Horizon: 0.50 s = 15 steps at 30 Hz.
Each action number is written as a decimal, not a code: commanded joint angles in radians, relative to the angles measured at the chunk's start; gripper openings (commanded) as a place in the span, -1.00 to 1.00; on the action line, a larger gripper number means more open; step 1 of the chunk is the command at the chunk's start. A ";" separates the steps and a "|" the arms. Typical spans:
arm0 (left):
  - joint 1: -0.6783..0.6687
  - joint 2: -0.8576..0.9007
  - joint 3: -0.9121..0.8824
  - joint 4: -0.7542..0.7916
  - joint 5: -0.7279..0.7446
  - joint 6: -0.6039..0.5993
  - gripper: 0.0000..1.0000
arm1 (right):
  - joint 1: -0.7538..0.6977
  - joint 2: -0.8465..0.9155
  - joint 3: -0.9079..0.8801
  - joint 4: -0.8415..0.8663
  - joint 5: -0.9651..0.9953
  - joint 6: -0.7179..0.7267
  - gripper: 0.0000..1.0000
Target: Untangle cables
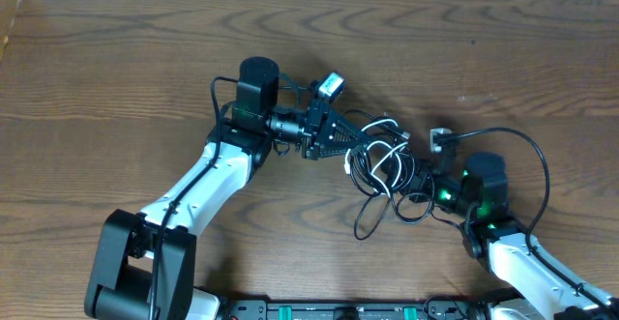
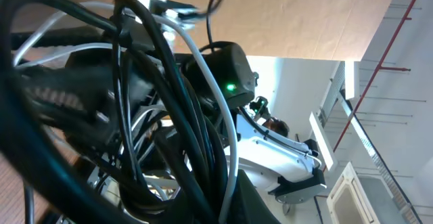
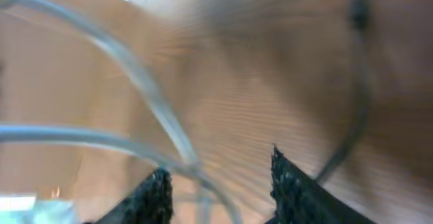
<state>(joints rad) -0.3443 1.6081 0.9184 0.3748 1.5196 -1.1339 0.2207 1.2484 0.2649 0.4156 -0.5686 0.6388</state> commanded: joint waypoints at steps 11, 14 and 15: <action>0.025 -0.021 0.015 0.110 0.052 -0.008 -0.87 | -0.275 -0.034 0.003 -0.099 0.282 -0.061 -0.72; 0.044 -0.021 0.015 0.110 0.052 -0.008 -0.85 | -0.359 -0.062 0.003 -0.117 0.262 -0.060 -0.86; 0.056 -0.021 0.015 0.110 0.051 -0.004 -0.85 | -0.389 -0.076 0.003 -0.121 0.235 -0.060 -0.95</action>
<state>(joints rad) -0.3336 1.6093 0.9180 0.4694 1.4860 -1.1381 -0.0826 1.1835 0.2691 0.3244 -0.4297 0.5930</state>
